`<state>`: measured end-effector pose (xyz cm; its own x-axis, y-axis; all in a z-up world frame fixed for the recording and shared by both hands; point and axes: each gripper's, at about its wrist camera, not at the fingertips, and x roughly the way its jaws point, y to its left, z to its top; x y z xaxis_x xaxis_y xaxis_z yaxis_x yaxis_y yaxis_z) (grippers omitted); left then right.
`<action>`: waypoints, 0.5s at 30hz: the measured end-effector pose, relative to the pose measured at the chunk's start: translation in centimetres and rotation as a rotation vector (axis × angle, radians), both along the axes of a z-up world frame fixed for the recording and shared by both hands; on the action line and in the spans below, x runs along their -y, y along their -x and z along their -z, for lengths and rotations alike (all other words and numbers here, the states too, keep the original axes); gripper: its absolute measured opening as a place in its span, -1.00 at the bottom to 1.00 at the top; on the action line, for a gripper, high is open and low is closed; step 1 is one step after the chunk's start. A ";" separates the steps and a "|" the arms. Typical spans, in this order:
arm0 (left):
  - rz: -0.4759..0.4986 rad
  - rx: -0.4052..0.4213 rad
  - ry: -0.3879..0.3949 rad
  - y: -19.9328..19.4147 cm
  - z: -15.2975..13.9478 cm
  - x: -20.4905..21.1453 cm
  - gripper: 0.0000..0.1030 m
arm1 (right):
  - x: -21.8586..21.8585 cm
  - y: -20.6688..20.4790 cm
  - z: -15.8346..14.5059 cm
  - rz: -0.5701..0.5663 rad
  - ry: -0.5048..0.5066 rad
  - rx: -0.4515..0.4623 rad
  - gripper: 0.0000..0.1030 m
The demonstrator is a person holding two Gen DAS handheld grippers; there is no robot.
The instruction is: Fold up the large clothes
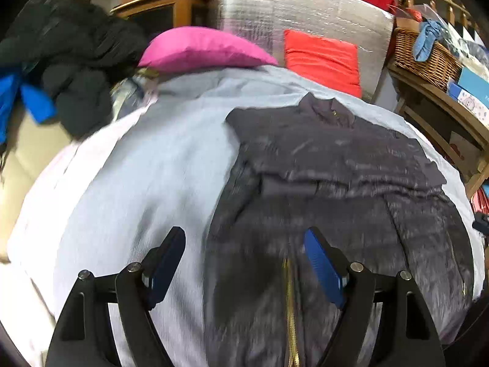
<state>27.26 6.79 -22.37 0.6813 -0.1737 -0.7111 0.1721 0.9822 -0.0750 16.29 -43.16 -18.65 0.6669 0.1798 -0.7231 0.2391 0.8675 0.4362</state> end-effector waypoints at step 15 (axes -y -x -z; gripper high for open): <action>-0.003 0.001 0.000 8.9 0.4 0.5 0.59 | -3.1 6.7 0.1 -0.039 -0.034 0.010 0.40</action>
